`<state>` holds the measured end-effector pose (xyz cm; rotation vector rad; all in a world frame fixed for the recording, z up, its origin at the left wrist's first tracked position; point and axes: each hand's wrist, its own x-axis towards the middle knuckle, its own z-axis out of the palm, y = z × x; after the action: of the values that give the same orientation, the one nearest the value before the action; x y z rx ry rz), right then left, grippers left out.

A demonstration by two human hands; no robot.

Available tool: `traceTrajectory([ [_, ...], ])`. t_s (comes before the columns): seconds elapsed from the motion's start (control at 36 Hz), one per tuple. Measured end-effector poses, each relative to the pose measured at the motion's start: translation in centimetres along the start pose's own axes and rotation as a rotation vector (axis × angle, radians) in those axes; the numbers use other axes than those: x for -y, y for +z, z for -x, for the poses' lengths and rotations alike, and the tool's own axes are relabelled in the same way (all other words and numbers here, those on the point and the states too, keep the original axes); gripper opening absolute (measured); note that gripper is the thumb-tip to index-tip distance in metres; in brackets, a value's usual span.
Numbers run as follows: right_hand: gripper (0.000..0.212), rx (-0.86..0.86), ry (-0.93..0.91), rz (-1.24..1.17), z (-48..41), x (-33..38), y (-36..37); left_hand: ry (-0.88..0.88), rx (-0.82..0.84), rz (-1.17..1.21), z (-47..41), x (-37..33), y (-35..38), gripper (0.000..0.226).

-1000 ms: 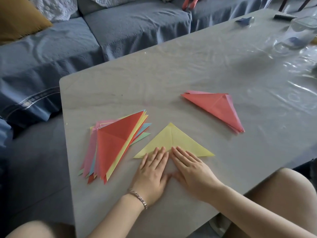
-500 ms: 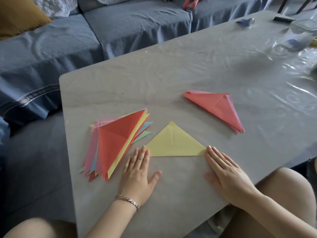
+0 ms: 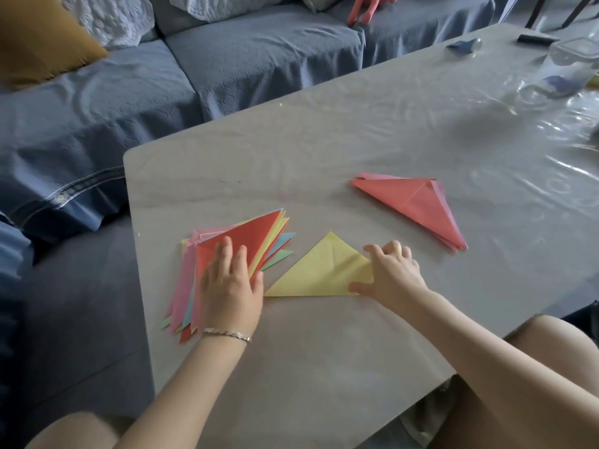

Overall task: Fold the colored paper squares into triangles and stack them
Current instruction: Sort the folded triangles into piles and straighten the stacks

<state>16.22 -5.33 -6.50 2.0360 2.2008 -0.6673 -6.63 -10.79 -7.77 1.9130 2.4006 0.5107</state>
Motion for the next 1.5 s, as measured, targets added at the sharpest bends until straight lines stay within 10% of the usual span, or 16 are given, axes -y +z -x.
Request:
traceTrajectory([
  [0.19,0.074,0.097,0.083,-0.149,-0.6,0.1,-0.4,-0.149,0.146,0.060,-0.9,1.4,0.3,0.038],
  [0.39,0.009,-0.015,-0.093,-0.228,0.9,-1.7,0.3,-0.159,0.155,0.053,-1.1,1.2,0.1,0.055],
  [0.78,0.040,-0.103,0.025,-0.653,-1.7,-4.9,0.4,-0.377,0.107,0.326,-1.6,1.0,-0.6,0.044],
  [0.92,0.056,-0.405,0.086,-0.731,-2.8,-5.0,-1.5,-0.316,0.132,0.227,-1.6,0.9,-1.0,0.039],
  [1.03,0.058,-0.583,0.192,-0.688,-5.2,-6.3,-3.7,-0.271,0.125,0.138,-1.5,0.3,-1.2,0.029],
  [1.19,0.040,-0.406,0.235,-0.371,-6.8,-7.1,-3.9,-0.262,0.075,0.038,-1.0,-0.5,-1.4,0.034],
  [1.39,0.035,-0.605,-0.025,-0.403,-3.8,-4.4,-2.8,0.315,-0.276,0.017,-0.4,-2.9,-0.4,0.030],
  [1.5,0.038,-0.757,-0.296,-0.427,-1.4,-3.0,-1.2,0.567,-0.081,-0.038,0.2,-5.2,1.3,0.042],
])
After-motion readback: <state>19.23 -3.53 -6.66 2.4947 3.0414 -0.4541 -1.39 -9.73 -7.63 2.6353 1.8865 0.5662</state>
